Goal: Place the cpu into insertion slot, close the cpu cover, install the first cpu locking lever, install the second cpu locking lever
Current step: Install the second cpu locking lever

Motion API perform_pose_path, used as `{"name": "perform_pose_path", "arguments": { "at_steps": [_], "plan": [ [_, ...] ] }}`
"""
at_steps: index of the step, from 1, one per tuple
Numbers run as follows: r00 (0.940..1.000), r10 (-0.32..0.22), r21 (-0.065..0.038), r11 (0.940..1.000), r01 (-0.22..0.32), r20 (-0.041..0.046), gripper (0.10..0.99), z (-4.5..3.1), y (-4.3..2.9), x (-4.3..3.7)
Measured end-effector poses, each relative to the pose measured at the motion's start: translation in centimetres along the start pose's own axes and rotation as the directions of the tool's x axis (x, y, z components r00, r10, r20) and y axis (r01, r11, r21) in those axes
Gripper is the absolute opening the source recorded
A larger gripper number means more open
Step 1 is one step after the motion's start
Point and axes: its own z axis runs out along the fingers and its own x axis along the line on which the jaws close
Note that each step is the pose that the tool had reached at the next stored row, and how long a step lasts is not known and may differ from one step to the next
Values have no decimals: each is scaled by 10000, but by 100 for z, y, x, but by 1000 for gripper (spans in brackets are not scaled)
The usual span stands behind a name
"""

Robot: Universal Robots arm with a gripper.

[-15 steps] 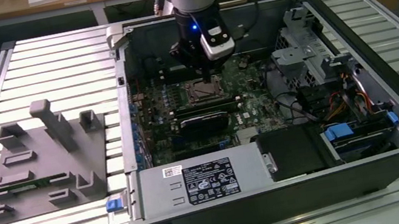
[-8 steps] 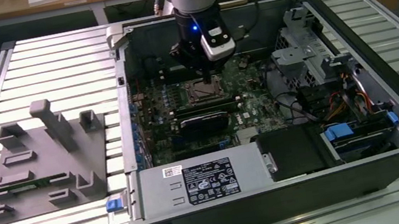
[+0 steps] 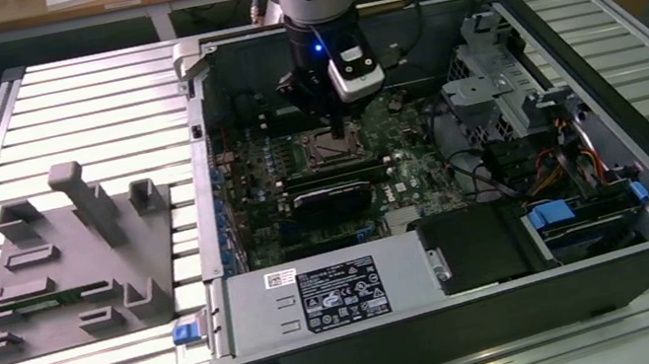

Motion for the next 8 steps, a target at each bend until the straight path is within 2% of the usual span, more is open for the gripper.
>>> {"name": "perform_pose_path", "arguments": {
  "at_steps": [8],
  "plan": [
    [10000, 1, -14, 10000, -1, -5, 106, 11, -95, -33]
  ]
}}
